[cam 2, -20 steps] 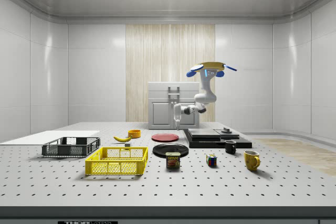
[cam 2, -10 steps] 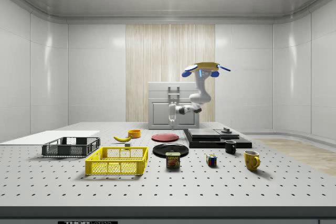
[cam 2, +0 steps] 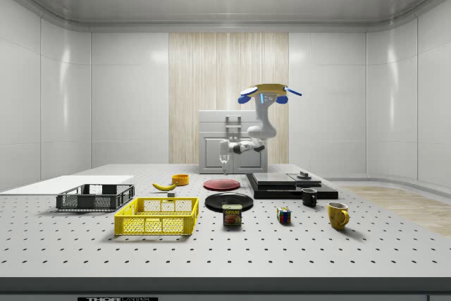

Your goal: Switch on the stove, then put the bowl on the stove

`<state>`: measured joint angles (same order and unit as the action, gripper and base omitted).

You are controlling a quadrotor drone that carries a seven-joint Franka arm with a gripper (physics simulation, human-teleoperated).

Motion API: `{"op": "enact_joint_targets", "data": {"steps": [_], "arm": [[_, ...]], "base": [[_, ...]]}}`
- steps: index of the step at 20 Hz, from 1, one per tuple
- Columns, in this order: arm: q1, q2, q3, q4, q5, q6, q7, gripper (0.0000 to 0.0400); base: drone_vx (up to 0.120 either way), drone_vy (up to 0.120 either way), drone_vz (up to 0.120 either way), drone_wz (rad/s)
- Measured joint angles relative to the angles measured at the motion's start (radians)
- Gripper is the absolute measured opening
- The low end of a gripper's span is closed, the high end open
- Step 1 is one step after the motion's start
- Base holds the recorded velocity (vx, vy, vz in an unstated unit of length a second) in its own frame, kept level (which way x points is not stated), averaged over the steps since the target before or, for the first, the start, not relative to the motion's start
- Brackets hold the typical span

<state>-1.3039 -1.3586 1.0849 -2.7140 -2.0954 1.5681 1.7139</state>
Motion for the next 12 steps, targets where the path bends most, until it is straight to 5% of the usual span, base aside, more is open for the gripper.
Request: {"op": "enact_joint_targets", "data": {"steps": [12], "arm": [[-0.001,-0.002,0.000,0.000,0.001,0.002,0.001,0.0400]], "base": [[0.120,0.000,0.000,0.000]]}}
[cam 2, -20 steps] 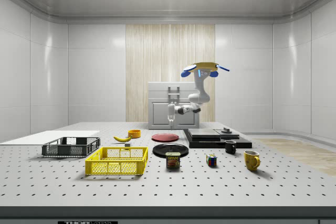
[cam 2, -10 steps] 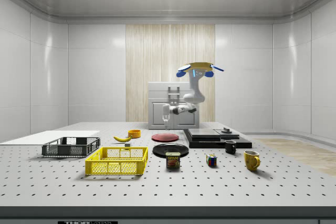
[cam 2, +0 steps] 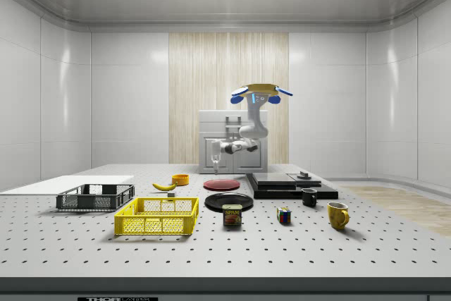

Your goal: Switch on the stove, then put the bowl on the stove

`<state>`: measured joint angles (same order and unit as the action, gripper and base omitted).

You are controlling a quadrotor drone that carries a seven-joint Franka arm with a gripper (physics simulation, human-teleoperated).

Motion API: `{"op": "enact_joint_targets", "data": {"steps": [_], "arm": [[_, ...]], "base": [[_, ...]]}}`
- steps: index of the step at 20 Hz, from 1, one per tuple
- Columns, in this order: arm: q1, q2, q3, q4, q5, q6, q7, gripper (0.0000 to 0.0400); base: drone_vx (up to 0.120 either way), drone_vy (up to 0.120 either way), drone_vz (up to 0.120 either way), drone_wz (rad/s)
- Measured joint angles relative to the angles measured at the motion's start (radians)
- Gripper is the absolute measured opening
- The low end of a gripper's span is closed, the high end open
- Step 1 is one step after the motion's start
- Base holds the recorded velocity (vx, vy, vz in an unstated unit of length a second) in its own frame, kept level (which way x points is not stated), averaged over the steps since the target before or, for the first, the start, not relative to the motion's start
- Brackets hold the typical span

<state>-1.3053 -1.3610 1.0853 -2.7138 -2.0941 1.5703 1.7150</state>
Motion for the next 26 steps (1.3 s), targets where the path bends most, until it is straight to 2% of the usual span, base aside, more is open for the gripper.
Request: {"op": "enact_joint_targets", "data": {"steps": [26], "arm": [[-0.002,-0.004,0.001,0.000,0.002,0.004,0.002,0.0400]], "base": [[0.120,0.000,0.000,0.000]]}}
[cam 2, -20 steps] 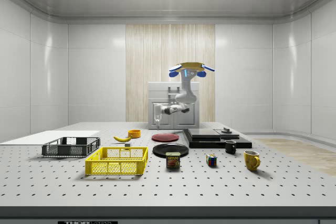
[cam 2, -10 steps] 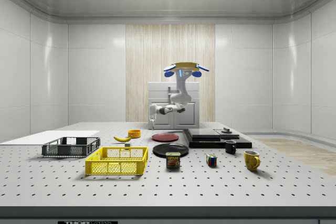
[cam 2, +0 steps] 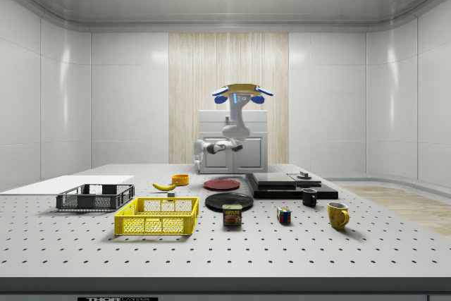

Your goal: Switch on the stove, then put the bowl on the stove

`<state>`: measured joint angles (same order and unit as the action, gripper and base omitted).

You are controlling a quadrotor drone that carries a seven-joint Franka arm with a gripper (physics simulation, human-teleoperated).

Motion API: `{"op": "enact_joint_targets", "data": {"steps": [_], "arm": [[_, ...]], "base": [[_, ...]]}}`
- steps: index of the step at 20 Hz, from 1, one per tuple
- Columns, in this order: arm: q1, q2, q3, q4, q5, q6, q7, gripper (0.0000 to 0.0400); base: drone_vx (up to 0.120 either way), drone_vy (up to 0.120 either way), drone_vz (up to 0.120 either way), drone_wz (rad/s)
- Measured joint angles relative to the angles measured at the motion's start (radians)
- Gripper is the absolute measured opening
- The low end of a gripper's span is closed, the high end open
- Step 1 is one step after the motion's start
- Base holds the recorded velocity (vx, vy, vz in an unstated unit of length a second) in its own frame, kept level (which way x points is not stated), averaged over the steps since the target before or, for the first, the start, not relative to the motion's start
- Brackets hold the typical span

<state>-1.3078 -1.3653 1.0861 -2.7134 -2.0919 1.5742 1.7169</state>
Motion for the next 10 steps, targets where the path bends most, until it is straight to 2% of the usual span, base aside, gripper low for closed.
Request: {"op": "enact_joint_targets", "data": {"steps": [4,6,10], "arm": [[0.000,-0.001,0.000,0.000,0.000,0.001,0.000,0.0400],[0.000,-0.001,0.000,0.000,0.000,0.001,0.000,0.0400],[-0.001,-0.001,0.000,0.000,0.001,0.001,0.001,0.0400]], "base": [[0.120,0.000,0.000,0.000],[0.120,0.000,0.120,0.000],[0.120,0.000,0.000,0.000]]}}
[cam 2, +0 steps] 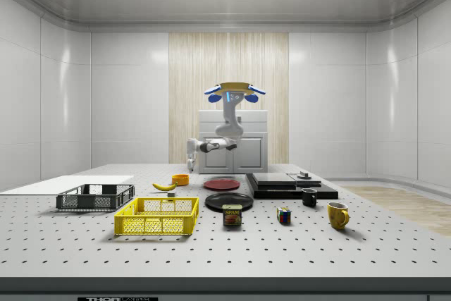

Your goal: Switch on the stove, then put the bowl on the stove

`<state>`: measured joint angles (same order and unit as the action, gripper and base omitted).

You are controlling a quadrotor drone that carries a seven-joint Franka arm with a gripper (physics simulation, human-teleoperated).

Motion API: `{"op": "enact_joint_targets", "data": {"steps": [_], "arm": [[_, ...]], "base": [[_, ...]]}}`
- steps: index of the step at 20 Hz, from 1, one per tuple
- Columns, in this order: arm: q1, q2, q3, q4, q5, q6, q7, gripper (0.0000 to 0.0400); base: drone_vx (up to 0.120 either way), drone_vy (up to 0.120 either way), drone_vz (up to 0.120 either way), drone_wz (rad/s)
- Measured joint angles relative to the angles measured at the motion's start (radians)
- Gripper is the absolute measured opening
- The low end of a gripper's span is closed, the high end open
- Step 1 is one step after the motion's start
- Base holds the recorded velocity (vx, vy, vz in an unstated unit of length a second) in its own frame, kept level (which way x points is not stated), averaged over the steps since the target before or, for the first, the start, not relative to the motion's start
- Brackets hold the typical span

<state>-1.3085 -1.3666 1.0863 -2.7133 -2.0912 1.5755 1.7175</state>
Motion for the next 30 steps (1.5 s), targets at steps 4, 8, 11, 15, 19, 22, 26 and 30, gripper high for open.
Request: {"op": "enact_joint_targets", "data": {"steps": [4,8,11,15,19,22,26,30], "arm": [[0.000,0.000,0.000,0.000,0.000,0.000,0.000,0.0400],[-0.001,-0.001,0.000,0.000,0.000,0.001,0.000,0.0400],[-0.001,-0.001,0.000,0.000,0.001,0.001,0.001,0.0400],[-0.001,-0.002,0.000,0.000,0.001,0.002,0.001,0.0400],[-0.001,-0.002,0.000,0.000,0.001,0.002,0.001,0.0400],[-0.001,-0.002,0.000,0.000,0.001,0.002,0.001,0.0400],[-0.005,-0.002,-0.018,0.010,-0.015,0.014,0.000,0.0400],[-0.009,0.000,-0.043,0.025,-0.039,0.029,-0.002,0.0400]], "base": [[0.120,0.000,0.000,0.000],[0.120,0.000,-0.060,0.000],[0.120,0.000,-0.120,0.000],[0.120,0.000,-0.090,0.000],[0.050,0.000,0.000,0.000],[0.067,0.000,0.000,0.000],[0.000,0.000,0.000,0.000],[0.000,0.000,0.000,0.000]]}}
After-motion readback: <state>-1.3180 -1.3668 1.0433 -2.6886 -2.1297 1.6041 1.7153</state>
